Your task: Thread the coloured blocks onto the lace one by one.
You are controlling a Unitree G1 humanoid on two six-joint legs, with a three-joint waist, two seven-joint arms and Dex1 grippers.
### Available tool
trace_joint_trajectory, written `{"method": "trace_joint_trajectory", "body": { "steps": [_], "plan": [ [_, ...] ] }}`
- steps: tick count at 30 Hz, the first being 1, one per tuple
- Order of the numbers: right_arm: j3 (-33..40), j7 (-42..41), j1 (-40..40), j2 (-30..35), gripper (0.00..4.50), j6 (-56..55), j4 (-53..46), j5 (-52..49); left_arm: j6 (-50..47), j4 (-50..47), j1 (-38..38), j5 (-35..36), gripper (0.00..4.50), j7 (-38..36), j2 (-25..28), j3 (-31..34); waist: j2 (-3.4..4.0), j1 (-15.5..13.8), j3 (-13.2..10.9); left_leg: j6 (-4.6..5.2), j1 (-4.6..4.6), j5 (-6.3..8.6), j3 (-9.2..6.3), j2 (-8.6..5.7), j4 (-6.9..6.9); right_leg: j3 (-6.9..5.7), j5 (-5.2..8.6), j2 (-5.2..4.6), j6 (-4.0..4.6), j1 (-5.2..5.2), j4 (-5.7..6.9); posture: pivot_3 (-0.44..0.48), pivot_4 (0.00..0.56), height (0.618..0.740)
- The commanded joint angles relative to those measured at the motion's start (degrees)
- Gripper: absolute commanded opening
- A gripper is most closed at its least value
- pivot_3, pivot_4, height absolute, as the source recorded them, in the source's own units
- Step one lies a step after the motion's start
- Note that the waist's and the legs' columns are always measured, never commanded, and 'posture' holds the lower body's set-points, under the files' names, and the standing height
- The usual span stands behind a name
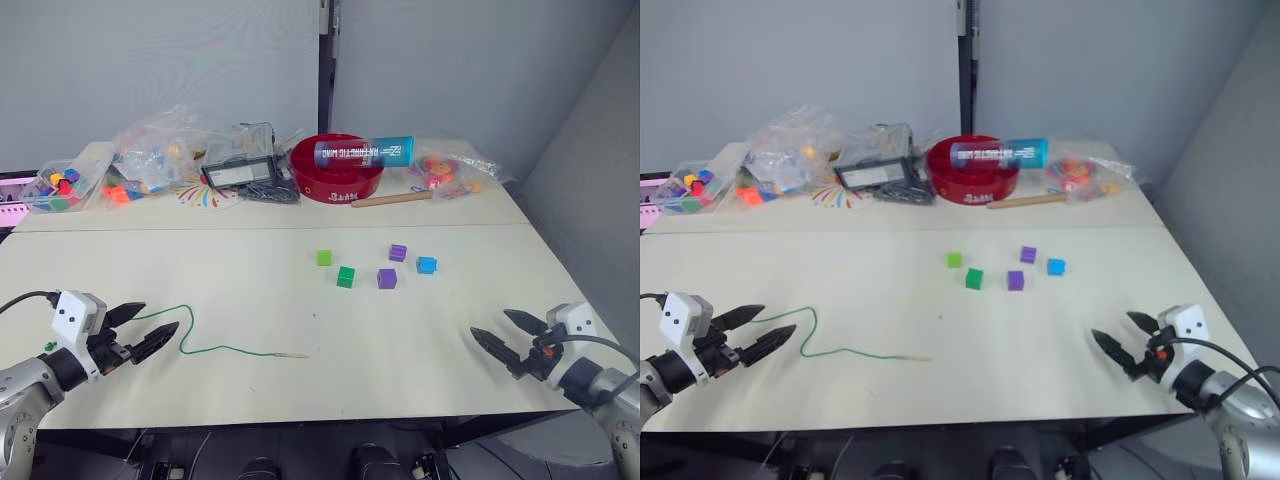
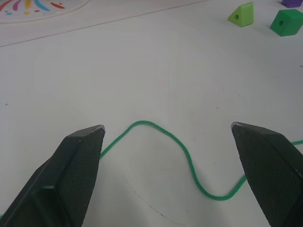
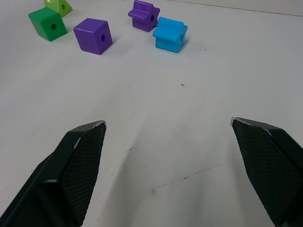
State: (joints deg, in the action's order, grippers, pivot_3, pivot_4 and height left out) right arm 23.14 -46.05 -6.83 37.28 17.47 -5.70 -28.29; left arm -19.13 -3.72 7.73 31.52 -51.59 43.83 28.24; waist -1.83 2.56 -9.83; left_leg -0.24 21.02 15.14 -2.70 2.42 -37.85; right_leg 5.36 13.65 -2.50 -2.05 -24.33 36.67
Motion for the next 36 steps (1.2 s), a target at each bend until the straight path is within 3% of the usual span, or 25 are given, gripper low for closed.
{"method": "trace_joint_trajectory", "body": {
  "steps": [1, 8, 13, 17, 22, 31, 36],
  "plan": [
    [1.5, 0.2, 0.1, 0.0, 4.47, -0.4, -1.7, -1.1, 0.8, -0.5, -0.5, 0.0, 4.5, -0.8, 0.2, 0.2, 0.0, 0.0, 0.0, 0.0, 0.0, 0.0, 0.0, 0.0, 0.0, 0.0, 0.0, 0.0, 0.0, 0.0, 0.0, 0.0, 0.15, 0.731],
    [-1.8, -3.4, 2.0, -0.2, 4.47, 2.4, -4.5, -4.5, -5.3, -5.2, -4.0, 4.5, 4.5, -6.7, 1.1, -6.1, 0.0, 0.0, 0.0, 0.0, 0.0, 0.0, 0.0, -0.01, -0.01, 0.01, -0.01, -0.01, 0.0, 0.01, 0.02, 0.0, 0.15, 0.731],
    [-6.9, -10.4, 5.1, 3.2, 4.47, 7.2, -7.0, -7.4, -3.7, -6.8, -8.6, 1.6, 4.5, -15.7, 3.6, -16.4, 0.01, 0.0, 0.0, 0.0, 0.0, 0.0, -0.01, -0.01, -0.01, 0.0, -0.01, 0.0, 0.01, 0.0, 0.03, 0.0, 0.15, 0.731],
    [-11.0, -14.7, 7.4, 6.3, 4.47, 11.0, -10.2, -9.2, 0.9, -2.9, -17.2, -3.7, 4.5, -24.0, 4.3, -26.6, 0.02, -0.1, 0.0, 0.0, -0.03, -0.01, -0.02, -0.02, -0.02, 0.0, -0.01, 0.02, 0.01, 0.03, 0.05, 0.0, 0.15, 0.731],
    [-11.6, -13.5, 8.7, 6.4, 4.47, 12.7, -13.4, -9.7, 9.9, 6.2, -24.0, -11.1, 4.5, -29.5, 2.2, -35.0, 0.02, -0.1, 0.0, 0.0, 0.02, -0.01, -0.05, -0.03, -0.02, -0.02, -0.01, 0.01, 0.0, 0.03, -0.01, 0.0, 0.15, 0.731],
    [-8.5, -9.4, 5.8, 6.1, 4.47, 15.1, -19.6, -11.9, 18.8, 19.4, -30.1, -17.4, 4.5, -31.4, -4.4, -40.4, 0.03, -1.0, 0.0, 0.01, 0.05, -0.01, -0.09, -0.08, -0.18, -0.03, -0.02, -0.02, -0.01, 0.07, 0.05, 0.0, 0.15, 0.731],
    [-7.2, -8.1, 4.5, 6.4, 4.5, 15.5, -20.8, -12.6, 20.4, 20.9, -30.5, -18.8, 3.06, -32.8, -6.2, -42.2, 0.03, -1.4, 0.0, 0.02, 0.05, 0.0, -0.1, -0.1, -0.25, -0.02, -0.02, -0.04, -0.04, 0.09, 0.06, 0.0, 0.15, 0.731]
  ]
}}
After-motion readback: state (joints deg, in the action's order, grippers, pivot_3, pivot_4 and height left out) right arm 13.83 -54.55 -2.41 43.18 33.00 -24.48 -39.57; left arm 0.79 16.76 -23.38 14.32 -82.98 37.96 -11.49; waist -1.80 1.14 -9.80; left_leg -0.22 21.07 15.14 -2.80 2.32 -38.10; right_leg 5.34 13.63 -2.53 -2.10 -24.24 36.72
